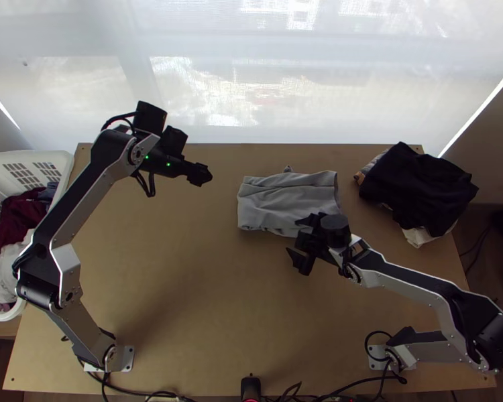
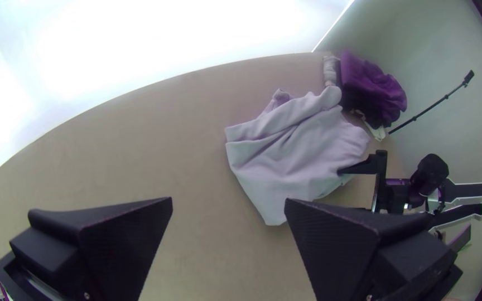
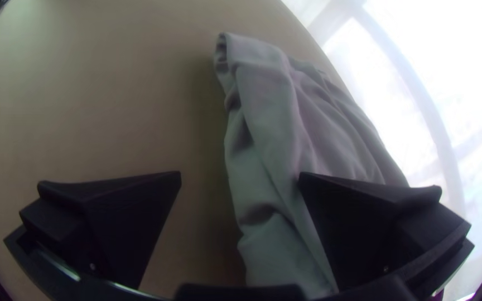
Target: Fold the t-shirt
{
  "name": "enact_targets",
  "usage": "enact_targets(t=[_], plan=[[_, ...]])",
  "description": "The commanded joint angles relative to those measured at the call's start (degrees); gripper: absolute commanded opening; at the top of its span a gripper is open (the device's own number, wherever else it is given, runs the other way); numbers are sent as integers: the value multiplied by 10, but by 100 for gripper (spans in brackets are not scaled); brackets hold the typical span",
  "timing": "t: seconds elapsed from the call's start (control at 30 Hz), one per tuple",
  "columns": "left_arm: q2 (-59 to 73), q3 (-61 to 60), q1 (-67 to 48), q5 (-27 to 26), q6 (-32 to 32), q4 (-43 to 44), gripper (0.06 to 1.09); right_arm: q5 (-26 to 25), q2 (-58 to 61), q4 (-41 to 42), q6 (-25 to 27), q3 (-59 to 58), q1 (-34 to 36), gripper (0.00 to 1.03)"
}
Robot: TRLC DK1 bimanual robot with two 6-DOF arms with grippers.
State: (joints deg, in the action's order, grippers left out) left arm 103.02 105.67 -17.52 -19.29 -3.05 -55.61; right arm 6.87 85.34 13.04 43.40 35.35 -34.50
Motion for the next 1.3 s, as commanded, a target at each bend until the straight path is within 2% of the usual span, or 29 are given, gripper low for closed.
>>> enact_targets(t=[0.0,0.23,0.47,0.53,0.57,0.6,0.7,0.73,0.9,1.1,1.27], plan=[[-18,-24,7,0,-1,2,104,-12,61,61,41,6,7,98],[-27,-39,11,0,-1,5,104,-52,142,125,74,31,8,98],[-42,-56,19,0,1,6,104,-102,206,135,72,87,9,98],[-49,-69,20,0,1,9,104,-124,226,135,67,104,8,93],[-54,-74,20,0,2,12,104,-130,232,135,63,111,8,87],[-58,-78,21,0,3,13,104,-131,233,135,59,114,9,75],[-68,-90,25,0,5,15,104,-130,233,132,52,115,7,19],[-70,-93,26,0,5,15,104,-131,233,133,50,113,7,4],[-84,-110,28,0,6,17,104,-140,213,132,30,97,7,3],[-100,-120,35,0,7,16,104,-143,91,125,-46,95,7,3],[-116,-136,47,0,8,16,104,-158,1,92,-84,117,29,3]])
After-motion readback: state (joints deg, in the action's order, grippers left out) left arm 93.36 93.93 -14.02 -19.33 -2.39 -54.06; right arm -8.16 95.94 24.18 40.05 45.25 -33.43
